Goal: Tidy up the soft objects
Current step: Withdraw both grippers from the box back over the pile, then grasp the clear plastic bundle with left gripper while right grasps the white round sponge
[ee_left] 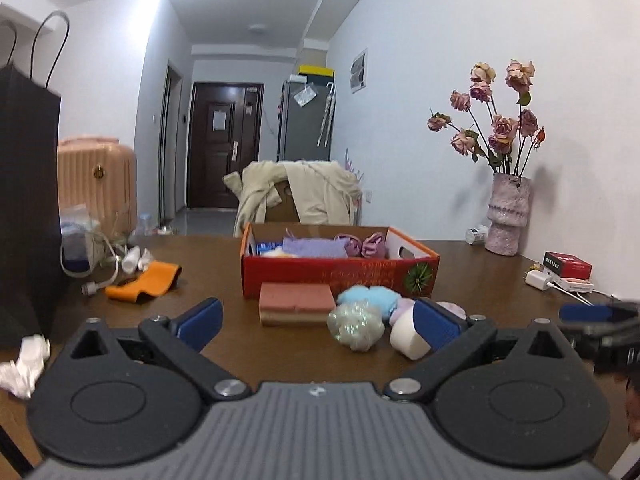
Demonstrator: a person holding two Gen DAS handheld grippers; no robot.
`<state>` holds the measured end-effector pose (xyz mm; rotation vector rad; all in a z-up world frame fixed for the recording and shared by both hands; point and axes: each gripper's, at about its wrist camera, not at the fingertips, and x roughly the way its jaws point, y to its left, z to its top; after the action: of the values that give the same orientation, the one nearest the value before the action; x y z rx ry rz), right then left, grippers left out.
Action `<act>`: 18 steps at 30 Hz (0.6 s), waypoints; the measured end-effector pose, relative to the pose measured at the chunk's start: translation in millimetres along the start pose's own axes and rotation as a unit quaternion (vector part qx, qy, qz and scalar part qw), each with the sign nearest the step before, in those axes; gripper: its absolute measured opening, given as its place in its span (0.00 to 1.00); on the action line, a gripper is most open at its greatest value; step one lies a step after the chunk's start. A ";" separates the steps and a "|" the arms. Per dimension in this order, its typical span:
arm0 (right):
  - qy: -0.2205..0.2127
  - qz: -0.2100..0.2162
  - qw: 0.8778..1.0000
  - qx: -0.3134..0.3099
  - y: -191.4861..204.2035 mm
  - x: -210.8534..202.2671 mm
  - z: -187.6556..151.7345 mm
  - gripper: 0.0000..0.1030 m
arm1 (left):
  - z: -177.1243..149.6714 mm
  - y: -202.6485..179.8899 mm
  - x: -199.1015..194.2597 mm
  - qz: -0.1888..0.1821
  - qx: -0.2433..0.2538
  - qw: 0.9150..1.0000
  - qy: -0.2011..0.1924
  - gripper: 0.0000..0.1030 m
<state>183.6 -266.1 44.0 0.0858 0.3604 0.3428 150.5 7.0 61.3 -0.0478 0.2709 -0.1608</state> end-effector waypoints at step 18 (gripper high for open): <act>0.056 0.007 0.997 0.055 -23.8 56.1 13.3 0.63 | 4.0 -18.1 118.6 -0.018 -0.053 0.995 0.087 0.98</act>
<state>245.3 -269.5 34.5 0.1769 0.4908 0.3434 261.7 -30.3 35.2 -0.1451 0.4536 -0.1871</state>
